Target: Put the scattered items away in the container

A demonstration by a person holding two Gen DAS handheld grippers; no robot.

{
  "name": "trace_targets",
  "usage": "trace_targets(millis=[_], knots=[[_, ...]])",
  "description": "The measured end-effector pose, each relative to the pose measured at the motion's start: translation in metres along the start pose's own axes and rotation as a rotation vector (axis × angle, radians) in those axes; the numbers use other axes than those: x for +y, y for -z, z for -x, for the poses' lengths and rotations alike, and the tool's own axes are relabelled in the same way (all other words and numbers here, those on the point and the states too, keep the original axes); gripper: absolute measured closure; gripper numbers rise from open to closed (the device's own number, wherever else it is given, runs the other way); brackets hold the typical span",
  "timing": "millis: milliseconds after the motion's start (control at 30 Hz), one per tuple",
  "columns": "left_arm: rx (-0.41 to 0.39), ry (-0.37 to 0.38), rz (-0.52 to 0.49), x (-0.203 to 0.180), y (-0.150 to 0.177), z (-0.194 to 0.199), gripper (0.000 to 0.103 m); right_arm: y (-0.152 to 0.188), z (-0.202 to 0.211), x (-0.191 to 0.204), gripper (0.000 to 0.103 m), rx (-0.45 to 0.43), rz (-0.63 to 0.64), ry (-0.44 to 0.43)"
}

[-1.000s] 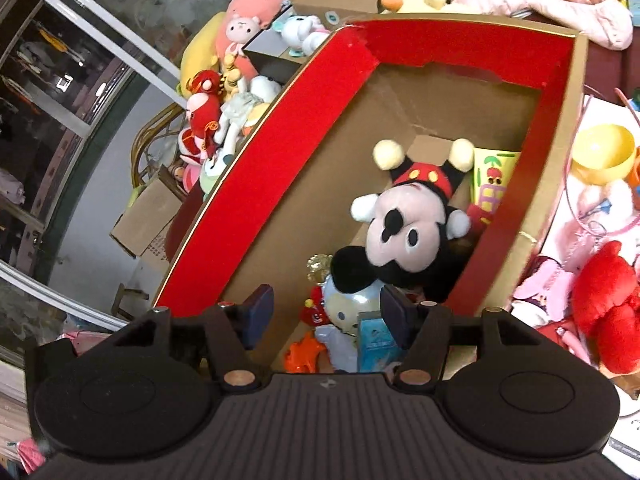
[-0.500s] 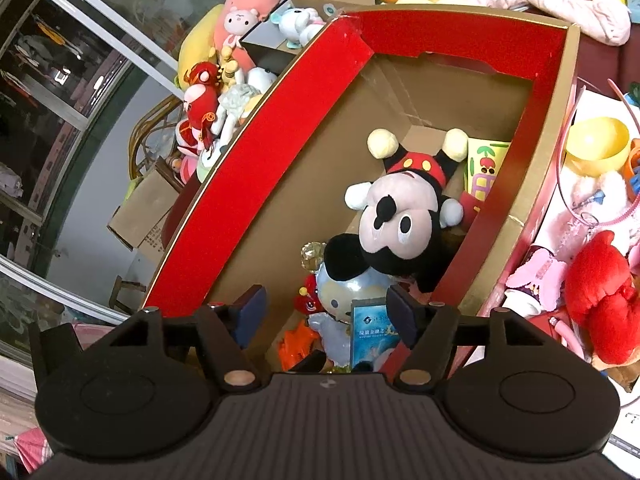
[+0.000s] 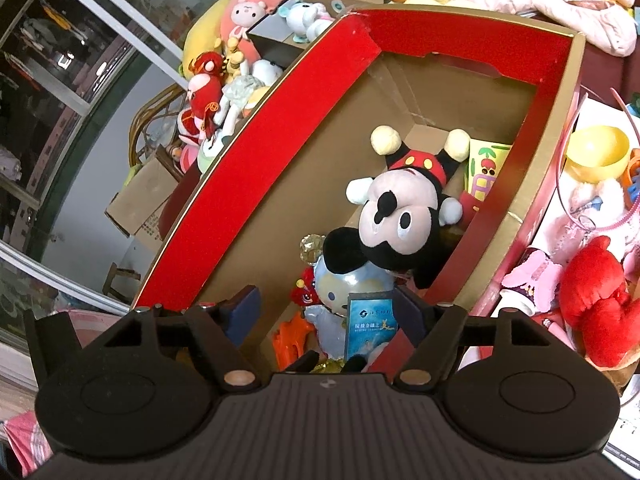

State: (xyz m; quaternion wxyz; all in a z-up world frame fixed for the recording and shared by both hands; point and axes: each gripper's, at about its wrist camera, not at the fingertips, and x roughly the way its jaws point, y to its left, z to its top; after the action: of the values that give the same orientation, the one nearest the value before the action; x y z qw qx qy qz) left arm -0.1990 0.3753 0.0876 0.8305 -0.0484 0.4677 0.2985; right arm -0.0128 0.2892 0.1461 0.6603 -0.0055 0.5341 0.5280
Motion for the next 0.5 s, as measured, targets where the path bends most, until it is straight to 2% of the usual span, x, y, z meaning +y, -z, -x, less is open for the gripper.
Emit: trace_targets(millis=[300, 433, 500], knots=[[-0.005, -0.024, -0.064, 0.010, 0.006, 0.008, 0.004, -0.002, 0.006, 0.013, 0.018, 0.004, 0.123, 0.045], [-0.018, -0.050, -0.153, 0.013, 0.007, 0.010, 0.004, -0.004, 0.000, 0.021, 0.013, 0.032, 0.220, 0.089], [-0.031, -0.094, -0.220, 0.014, 0.008, 0.009, 0.004, -0.004, -0.005, 0.025, 0.012, 0.043, 0.269, 0.117]])
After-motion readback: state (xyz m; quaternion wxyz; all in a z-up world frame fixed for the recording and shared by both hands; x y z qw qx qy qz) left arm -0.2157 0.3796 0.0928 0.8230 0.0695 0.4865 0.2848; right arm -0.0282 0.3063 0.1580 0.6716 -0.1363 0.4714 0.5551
